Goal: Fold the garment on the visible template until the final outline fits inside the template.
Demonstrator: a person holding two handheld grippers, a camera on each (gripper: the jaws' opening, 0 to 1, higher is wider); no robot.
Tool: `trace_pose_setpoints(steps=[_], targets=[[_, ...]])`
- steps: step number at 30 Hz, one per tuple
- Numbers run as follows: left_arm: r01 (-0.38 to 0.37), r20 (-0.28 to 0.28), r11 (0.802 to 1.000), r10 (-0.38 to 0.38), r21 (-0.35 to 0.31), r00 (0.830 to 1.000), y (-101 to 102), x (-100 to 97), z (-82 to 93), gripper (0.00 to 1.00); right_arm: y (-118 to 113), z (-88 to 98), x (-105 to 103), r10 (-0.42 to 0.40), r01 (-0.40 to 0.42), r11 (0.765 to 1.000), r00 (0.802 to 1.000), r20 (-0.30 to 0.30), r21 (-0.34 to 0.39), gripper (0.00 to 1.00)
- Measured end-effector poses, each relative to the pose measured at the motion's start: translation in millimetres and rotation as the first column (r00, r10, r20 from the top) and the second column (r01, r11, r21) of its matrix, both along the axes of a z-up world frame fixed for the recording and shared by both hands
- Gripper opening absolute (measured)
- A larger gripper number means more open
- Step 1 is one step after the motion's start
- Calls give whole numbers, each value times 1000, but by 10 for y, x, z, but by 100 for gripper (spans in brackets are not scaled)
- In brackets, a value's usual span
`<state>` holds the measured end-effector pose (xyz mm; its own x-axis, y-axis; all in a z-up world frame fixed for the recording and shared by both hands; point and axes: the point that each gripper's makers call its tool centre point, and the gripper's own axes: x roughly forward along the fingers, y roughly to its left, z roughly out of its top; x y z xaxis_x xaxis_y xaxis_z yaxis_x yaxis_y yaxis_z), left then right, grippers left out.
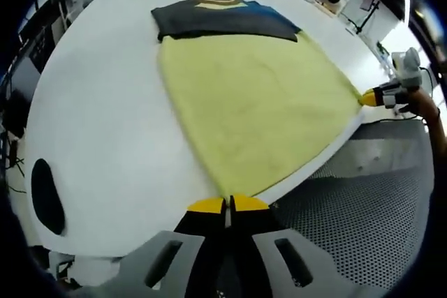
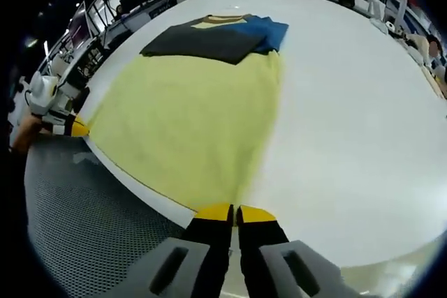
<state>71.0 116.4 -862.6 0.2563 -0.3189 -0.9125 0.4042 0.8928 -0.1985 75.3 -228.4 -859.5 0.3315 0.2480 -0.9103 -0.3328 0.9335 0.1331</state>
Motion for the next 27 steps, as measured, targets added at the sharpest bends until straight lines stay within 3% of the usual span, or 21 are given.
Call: trace_pose_setpoints(steps=[13,20,27], targets=[[43,-82,999,-43,3,996,10,-213,-13,1,12,17,-204,31,-31,999,997,-76,-7,0],[26,-82,1000,-27,-5,996,16,-197,18,1,25,66,-196,50,-51,999,996,-80,-8,0],[11,-46,1000,-12,-19,999,35,-89,110,1,35,209,-92,56,-56,998,997,-49,13,0]])
